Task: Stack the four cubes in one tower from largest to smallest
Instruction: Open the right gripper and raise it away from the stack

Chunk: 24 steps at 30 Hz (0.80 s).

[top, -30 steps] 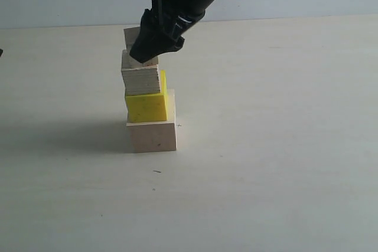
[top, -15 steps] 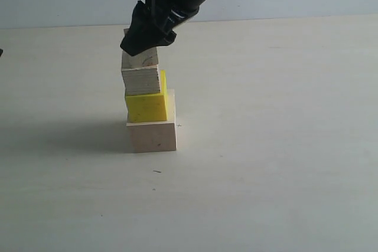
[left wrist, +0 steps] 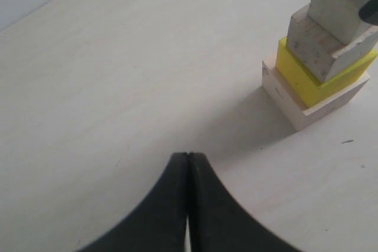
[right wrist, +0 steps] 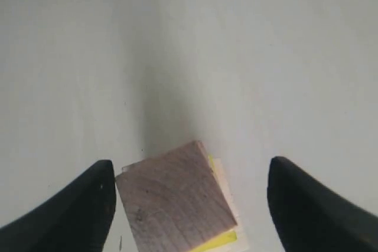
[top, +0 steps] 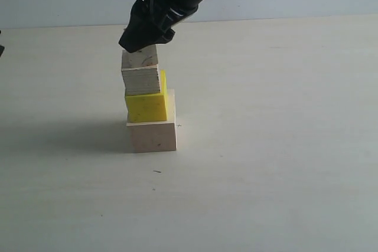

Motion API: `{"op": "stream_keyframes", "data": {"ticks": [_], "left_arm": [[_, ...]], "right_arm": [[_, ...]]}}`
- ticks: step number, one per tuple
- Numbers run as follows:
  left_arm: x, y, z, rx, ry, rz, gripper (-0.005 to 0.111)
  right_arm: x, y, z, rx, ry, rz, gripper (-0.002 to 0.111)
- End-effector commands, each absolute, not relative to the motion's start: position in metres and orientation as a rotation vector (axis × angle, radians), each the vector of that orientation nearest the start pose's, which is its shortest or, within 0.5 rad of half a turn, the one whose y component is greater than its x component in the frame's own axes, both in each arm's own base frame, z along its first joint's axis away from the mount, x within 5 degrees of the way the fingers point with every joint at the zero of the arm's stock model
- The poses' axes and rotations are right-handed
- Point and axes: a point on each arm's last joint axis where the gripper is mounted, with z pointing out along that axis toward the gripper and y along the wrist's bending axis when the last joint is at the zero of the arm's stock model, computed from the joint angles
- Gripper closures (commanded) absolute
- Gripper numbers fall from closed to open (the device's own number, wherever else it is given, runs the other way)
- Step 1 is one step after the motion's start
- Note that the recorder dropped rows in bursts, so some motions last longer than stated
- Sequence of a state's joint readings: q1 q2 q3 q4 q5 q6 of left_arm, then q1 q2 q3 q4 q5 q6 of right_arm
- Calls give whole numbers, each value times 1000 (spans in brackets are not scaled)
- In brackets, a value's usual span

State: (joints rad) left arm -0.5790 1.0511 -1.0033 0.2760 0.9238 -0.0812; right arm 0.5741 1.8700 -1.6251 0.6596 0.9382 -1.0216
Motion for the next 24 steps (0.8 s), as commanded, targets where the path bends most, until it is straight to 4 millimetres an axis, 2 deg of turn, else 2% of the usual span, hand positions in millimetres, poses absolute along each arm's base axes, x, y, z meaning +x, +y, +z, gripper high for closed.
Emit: {"op": "stream_keyframes", "data": {"ticks": [1,24], "left_arm": [[180,-94,351,691,2300,38,107],[180,-94,351,691,2300,38,107]], "right_arm": [[324,264,301,-1503,1949,653,39],[325,265,302,-1479,1944,652,39]]}}
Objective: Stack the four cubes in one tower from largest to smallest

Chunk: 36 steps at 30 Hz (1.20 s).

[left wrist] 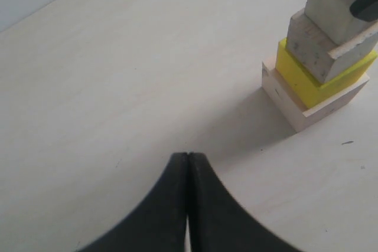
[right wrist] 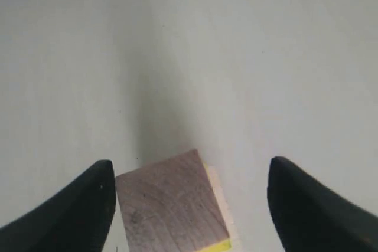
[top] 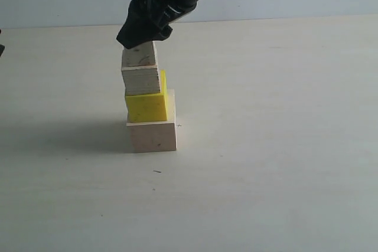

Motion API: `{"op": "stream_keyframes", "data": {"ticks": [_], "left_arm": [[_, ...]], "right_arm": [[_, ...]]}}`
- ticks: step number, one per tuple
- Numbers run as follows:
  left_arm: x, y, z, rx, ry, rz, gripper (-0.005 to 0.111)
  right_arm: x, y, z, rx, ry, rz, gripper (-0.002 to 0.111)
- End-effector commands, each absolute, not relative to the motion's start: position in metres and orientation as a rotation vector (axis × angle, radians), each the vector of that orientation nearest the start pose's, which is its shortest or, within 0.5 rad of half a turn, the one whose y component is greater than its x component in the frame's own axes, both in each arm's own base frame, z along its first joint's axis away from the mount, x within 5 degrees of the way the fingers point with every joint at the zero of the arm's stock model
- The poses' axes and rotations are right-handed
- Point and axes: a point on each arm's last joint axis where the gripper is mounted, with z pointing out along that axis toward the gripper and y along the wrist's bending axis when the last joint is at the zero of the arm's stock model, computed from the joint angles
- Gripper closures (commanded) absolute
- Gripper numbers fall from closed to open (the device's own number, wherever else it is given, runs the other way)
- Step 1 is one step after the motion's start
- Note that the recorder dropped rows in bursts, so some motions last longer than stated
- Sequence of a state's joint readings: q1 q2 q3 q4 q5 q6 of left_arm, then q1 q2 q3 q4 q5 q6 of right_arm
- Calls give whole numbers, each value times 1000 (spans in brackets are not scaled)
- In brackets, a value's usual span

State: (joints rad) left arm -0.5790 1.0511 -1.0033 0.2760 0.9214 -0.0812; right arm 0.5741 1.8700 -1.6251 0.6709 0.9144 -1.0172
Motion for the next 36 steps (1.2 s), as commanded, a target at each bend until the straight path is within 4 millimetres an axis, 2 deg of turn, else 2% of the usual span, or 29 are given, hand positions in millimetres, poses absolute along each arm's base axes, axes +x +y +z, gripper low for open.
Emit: {"op": "stream_keyframes", "data": {"ticks": [1,12,16,21,23,24,25,26,27,29,32,34,36], "left_arm": [[180,-94,351,691,2300,38,107],[180,-94,351,691,2300,38,107],[180,-94,351,691,2300,38,107],[180,-94,351,691,2300,38,107],[180,-94,351,691,2300,38,107],[180,-94,351,691,2300,38,107],[180,-94,351,691,2300,38,107],[180,-94,351,691,2300,38,107],[180,-94,351,690,2296,36,107],[180,-94,351,690,2296,36,107],[181,-94,351,723,2280,50,107],[186,-95,357,795,2172,105,107],[190,-98,363,717,2107,56,107]], "right_arm": [[325,265,302,-1479,1944,652,39],[320,264,304,-1509,1953,684,39],[315,263,316,-1482,1928,723,39],[305,256,341,-1427,1901,717,40],[302,251,351,-1390,1904,695,47],[300,248,356,-1381,1898,674,53],[298,244,364,-1364,1886,639,70],[296,242,368,-1355,1881,628,79],[293,239,375,-1352,1872,605,94],[287,234,377,-1398,1878,584,108],[284,231,381,-1433,1848,543,108],[294,231,390,-1218,1861,554,108],[306,217,398,-1078,1872,538,108]]}}
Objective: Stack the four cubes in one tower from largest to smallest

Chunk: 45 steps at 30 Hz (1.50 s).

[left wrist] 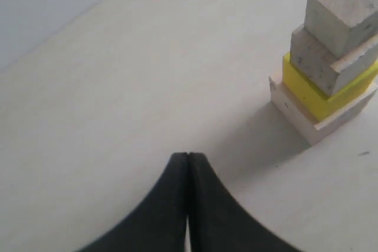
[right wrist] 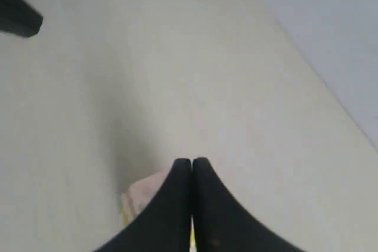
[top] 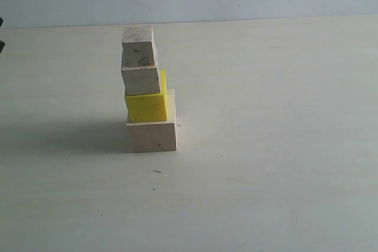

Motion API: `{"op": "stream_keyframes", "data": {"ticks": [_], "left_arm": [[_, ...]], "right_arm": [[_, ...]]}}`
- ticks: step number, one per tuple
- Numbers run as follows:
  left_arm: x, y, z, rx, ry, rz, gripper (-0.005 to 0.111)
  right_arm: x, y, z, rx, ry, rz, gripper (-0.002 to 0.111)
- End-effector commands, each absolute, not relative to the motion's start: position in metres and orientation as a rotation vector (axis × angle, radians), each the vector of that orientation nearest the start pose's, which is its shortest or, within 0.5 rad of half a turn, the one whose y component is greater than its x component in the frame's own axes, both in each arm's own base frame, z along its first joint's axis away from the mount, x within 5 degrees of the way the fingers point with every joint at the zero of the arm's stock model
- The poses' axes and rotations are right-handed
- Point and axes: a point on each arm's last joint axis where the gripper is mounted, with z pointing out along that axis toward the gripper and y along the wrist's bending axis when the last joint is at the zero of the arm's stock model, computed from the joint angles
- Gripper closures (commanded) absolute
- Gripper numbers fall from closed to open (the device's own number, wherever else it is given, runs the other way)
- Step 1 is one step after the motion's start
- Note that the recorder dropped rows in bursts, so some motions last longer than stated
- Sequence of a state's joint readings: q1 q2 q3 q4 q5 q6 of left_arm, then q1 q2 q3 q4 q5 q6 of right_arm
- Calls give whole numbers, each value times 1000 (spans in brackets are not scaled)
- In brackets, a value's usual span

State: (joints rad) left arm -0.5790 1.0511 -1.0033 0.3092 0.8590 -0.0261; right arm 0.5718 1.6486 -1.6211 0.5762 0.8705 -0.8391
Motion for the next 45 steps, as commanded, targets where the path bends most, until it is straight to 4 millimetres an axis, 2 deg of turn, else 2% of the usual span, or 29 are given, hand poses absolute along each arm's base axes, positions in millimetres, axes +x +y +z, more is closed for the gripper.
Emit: {"op": "stream_keyframes", "data": {"ticks": [1,4,6,7,8,9,10,11,14,15,20,27,37,40,45], "left_arm": [[192,-97,367,634,2084,28,107],[201,-76,380,423,1985,92,107],[204,-52,394,278,1861,137,107],[202,-40,405,232,1774,140,107],[200,-35,411,213,1724,134,107],[196,-28,422,186,1630,109,107],[193,-25,428,173,1586,96,107],[187,-20,436,157,1519,85,107],[173,-14,448,159,1432,113,107],[164,-12,453,180,1396,147,107],[131,-8,468,215,1287,229,107],[82,-1,483,185,1152,253,107],[17,6,493,152,966,313,107],[4,10,491,102,961,348,107],[-8,11,485,31,954,361,107]], "right_arm": [[312,204,403,-1001,1879,548,108],[318,162,415,-754,1834,518,108],[314,127,426,-603,1764,400,108],[304,107,437,-539,1695,316,108],[296,100,445,-513,1659,287,108],[279,85,464,-450,1577,233,108],[272,79,471,-427,1541,212,108],[252,69,489,-376,1447,166,108],[206,52,511,-318,1283,71,108],[183,46,516,-315,1231,40,108],[133,28,519,-236,1097,-22,108],[71,12,524,-217,945,-98,108],[-3,-4,530,-219,756,-215,108],[-23,-7,529,-236,714,-251,108],[-42,-10,526,-247,672,-283,108]]}}
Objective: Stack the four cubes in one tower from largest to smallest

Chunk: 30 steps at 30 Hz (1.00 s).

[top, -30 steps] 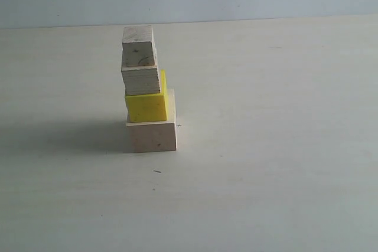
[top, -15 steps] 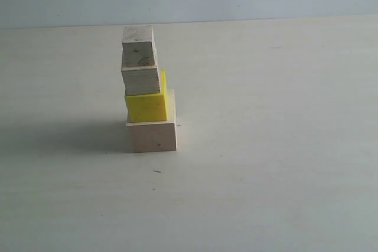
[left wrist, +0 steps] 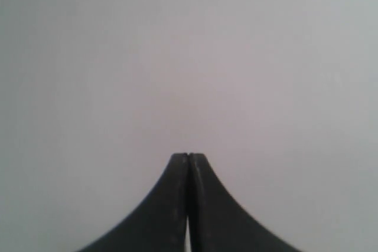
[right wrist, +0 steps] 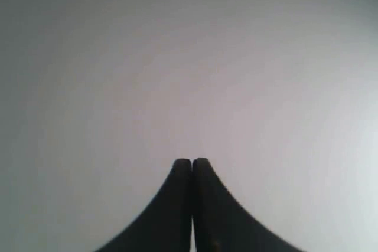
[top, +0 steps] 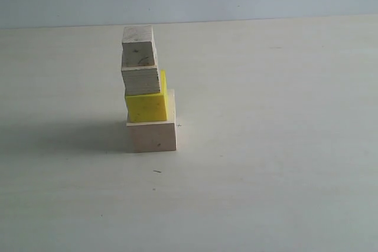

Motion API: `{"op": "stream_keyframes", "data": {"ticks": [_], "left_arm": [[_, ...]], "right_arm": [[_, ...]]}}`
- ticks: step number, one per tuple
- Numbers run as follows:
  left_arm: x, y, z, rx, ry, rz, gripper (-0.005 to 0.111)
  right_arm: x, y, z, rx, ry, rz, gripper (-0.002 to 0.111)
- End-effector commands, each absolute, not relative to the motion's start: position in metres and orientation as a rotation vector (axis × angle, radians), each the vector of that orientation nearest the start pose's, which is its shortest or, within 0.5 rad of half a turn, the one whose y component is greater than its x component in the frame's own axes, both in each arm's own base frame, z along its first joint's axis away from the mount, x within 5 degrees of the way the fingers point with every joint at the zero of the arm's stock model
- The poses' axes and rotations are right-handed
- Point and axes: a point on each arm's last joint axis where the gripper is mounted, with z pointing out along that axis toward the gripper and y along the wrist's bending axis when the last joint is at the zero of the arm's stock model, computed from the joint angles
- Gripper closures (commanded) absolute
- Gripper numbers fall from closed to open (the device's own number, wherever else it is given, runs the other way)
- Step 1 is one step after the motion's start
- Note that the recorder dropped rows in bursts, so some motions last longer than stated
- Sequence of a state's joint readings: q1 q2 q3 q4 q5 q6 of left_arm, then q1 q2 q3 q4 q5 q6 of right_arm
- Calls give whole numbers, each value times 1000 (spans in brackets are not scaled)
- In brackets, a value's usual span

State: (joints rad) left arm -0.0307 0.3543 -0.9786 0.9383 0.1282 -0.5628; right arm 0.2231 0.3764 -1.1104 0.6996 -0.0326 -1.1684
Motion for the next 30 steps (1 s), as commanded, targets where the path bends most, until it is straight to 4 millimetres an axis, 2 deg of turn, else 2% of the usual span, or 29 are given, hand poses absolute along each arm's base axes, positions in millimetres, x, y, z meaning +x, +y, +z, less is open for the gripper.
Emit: {"op": "stream_keyframes", "data": {"ticks": [1,6,8,9,11,16,17,21,25,27,30], "left_arm": [[-10,11,483,18,953,359,107],[-12,12,478,-49,965,380,107],[-10,11,476,-71,969,374,107],[-9,10,474,-68,966,366,107],[-7,10,473,-64,967,357,107],[4,11,461,-66,1016,360,107],[5,12,459,-66,1024,358,107],[10,10,455,-63,1029,321,107],[11,9,453,-56,1025,294,107],[16,9,446,-55,1050,293,107],[11,8,442,-62,1038,278,107]], "right_arm": [[-45,-12,526,-235,660,-289,108],[-45,-18,524,-162,627,-433,108],[-40,-29,518,-43,655,-529,108],[-38,-42,513,80,728,-612,108],[-42,-53,508,149,784,-683,108],[-48,-63,508,207,781,-826,108],[-48,-63,507,212,782,-825,108],[-39,-57,503,179,849,-616,108],[-32,-42,503,36,830,-515,108],[-21,-27,496,-107,832,-440,108],[-18,-14,488,-235,807,-385,108]]}}
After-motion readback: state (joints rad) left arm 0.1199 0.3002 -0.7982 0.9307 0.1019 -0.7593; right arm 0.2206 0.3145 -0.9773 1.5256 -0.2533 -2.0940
